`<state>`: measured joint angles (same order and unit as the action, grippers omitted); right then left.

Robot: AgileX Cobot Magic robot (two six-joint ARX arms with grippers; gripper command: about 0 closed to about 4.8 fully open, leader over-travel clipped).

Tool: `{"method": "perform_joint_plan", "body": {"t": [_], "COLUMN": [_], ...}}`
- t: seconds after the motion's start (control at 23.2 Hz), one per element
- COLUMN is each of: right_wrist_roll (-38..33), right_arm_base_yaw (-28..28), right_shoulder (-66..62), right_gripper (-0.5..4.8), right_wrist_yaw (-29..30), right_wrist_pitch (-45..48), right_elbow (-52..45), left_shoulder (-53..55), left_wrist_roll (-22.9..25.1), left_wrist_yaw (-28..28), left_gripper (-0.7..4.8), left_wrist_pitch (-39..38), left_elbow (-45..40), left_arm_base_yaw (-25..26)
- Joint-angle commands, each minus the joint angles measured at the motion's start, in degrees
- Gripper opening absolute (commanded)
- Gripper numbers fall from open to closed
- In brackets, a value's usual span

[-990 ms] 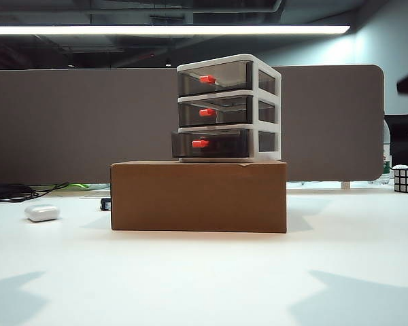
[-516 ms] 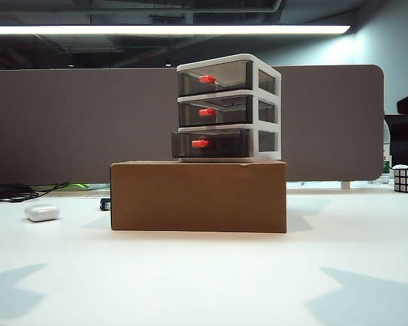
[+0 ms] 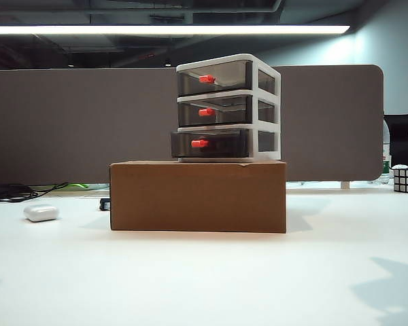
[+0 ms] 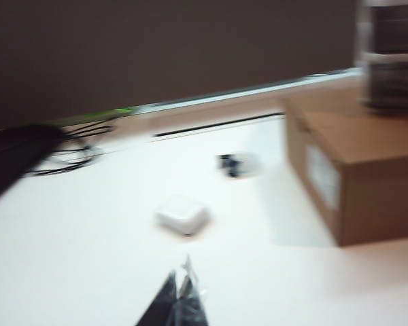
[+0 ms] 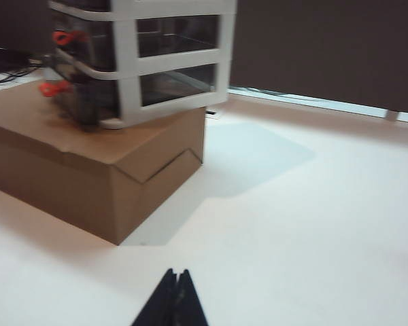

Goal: Open the third layer of the drawer on the table, pick up a pack of napkins on the table and put it in, and finally close the drawer.

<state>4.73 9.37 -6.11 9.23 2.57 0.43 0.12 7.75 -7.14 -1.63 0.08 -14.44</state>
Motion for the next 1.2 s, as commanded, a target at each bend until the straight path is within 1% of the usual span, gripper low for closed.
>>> {"method": "perform_joint_plan", "body": {"t": [0.04, 0.09, 0.13, 0.17, 0.22, 0.34, 0.65, 0.73, 1.2], "right_wrist_roll": [0.2, 0.2, 0.2, 0.2, 0.2, -0.1, -0.3, -0.3, -0.3], "right_arm_base_yaw": [-5.1, -6.0, -6.2, -6.2, -6.2, -6.1, -6.0, -6.0, -6.0], "right_shoulder": [0.0, 0.0, 0.0, 0.0, 0.0, 0.0, 0.0, 0.0, 0.0], "right_gripper": [-0.06, -0.06, -0.06, -0.06, -0.06, -0.06, -0.05, -0.05, -0.05], "right_wrist_yaw": [4.1, 5.2, 5.4, 5.3, 5.3, 4.4, 4.5, 4.9, 5.0], "right_wrist_pitch": [1.3, 1.8, 2.3, 2.5, 2.5, 2.6, 2.6, 2.3, 1.9], "right_elbow": [-0.4, -0.4, -0.4, -0.4, -0.4, -0.4, -0.4, -0.4, -0.4], "left_shoulder": [0.0, 0.0, 0.0, 0.0, 0.0, 0.0, 0.0, 0.0, 0.0], "left_wrist_roll": [0.2, 0.2, 0.2, 0.1, -0.1, -1.3, -1.5, -2.7, -2.6], "left_wrist_yaw": [15.2, 19.0, 21.1, 22.7, 23.0, 22.4, 22.4, 22.9, 22.8], "left_gripper": [-0.05, -0.05, -0.05, -0.05, -0.05, -0.05, -0.04, -0.04, -0.04], "left_wrist_pitch": [2.5, 3.2, 3.7, 4.2, 4.4, 4.4, 3.8, 3.2, 2.9], "left_elbow": [0.3, 0.3, 0.3, 0.3, 0.3, 0.3, 0.3, 0.3, 0.3], "left_arm_base_yaw": [13.2, 16.1, 17.7, 18.9, 19.4, 19.6, 19.6, 19.6, 19.6]}}
